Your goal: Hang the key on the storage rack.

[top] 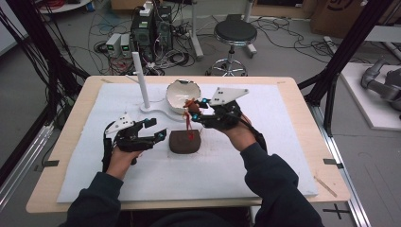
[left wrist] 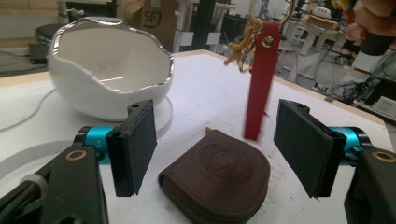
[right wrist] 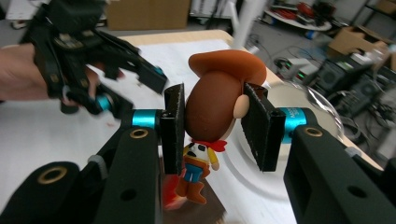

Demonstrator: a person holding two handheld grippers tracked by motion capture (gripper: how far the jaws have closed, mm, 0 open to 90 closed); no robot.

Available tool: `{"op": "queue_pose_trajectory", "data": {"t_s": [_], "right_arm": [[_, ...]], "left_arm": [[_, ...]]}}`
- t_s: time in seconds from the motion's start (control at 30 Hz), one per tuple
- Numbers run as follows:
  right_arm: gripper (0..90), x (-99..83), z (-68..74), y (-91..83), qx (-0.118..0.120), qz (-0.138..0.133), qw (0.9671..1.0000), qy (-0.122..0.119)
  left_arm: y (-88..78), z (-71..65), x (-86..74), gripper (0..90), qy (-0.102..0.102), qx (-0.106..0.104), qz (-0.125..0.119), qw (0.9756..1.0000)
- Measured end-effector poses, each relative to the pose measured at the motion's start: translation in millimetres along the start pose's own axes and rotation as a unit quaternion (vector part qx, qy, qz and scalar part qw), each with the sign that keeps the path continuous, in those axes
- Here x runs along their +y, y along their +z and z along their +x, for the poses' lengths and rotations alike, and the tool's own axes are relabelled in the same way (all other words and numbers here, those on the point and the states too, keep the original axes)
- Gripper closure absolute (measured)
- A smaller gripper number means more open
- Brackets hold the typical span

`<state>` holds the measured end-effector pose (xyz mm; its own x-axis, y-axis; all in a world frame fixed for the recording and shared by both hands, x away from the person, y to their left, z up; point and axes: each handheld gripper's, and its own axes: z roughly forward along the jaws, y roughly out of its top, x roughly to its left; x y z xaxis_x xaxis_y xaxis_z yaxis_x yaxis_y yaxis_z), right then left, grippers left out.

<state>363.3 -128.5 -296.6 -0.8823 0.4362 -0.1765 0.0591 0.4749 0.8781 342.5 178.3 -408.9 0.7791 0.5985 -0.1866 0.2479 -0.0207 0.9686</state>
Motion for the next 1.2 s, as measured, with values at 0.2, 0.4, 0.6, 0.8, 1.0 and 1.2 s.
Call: {"op": "queue_pose_trajectory", "data": {"t_s": [0.2, 0.4, 0.6, 0.8, 1.0, 1.2], "right_arm": [[62.1, 16.5, 13.4, 21.1, 0.032, -0.006, 0.9993, -0.019], [62.1, 24.9, 24.6, 36.4, 0.051, -0.011, 0.9983, -0.026], [62.0, 27.2, 28.1, 38.7, 0.058, -0.014, 0.9979, -0.025], [62.1, 26.4, 23.0, 31.6, 0.053, -0.023, 0.9983, -0.013], [62.2, 22.9, 20.5, 28.3, 0.059, -0.025, 0.9979, -0.004], [62.2, 22.1, 20.1, 28.6, 0.057, -0.025, 0.998, -0.004]], "left_arm": [[6.3, -6.1, -0.6, 29.3, 0.006, -0.019, 0.002, 0.9998], [10.0, -8.0, -1.4, 27.7, 0.022, 0.003, 0.015, 0.9996], [10.3, -8.6, -1.9, 31.6, 0.028, 0.01, 0.026, 0.9992], [8.3, -8.3, -0.9, 38.8, 0.023, -0.002, 0.024, 0.9994], [10.5, -10.3, -2.1, 50.3, 0.033, 0.017, 0.04, 0.9985], [10.6, -12.4, -1.6, 43.4, 0.032, -0.003, 0.03, 0.9991]]}}
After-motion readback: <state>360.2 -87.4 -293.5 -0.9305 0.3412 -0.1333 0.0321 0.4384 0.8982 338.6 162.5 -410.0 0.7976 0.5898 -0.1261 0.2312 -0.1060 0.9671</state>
